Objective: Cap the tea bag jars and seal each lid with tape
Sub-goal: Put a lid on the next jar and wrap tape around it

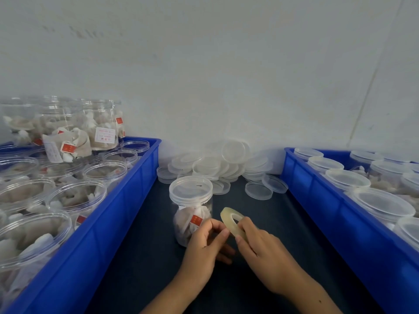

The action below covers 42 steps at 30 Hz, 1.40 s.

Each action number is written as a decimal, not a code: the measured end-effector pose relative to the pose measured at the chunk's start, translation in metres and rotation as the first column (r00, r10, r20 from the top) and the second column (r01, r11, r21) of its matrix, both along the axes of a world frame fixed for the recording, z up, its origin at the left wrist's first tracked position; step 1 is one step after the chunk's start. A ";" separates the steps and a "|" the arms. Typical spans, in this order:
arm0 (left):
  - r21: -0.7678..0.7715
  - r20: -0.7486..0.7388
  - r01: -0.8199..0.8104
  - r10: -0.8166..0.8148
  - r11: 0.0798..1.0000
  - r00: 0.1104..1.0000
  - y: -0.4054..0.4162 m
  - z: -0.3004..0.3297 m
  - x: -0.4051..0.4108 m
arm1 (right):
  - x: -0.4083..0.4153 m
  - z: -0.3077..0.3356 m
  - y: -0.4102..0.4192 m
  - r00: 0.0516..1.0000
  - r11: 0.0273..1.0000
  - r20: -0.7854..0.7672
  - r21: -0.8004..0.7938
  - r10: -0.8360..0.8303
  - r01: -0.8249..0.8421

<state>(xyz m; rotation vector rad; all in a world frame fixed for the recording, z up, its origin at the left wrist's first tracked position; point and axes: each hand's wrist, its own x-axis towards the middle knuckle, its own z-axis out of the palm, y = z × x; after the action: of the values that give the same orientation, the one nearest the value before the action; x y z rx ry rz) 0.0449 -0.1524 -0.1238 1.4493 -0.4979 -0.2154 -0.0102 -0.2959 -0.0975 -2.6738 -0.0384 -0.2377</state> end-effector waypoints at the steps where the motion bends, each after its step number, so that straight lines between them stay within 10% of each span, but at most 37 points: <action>1: 0.001 0.015 -0.011 0.011 1.000 1.000 0.000 0.000 0.000 | 0.000 0.000 -0.001 1.000 1.000 0.002 -0.010 -0.008 0.008; 42: 0.093 0.291 0.018 -0.044 0.996 0.956 0.003 -0.002 -0.003 | -0.005 0.013 -0.005 0.999 0.999 -0.014 0.012 -0.037 0.037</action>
<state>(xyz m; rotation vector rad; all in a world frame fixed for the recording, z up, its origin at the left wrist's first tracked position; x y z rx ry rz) 0.0415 -0.1497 -0.1255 1.5706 -0.7612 -0.0464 -0.0157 -0.3013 -0.0847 -2.6653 0.0173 -0.2301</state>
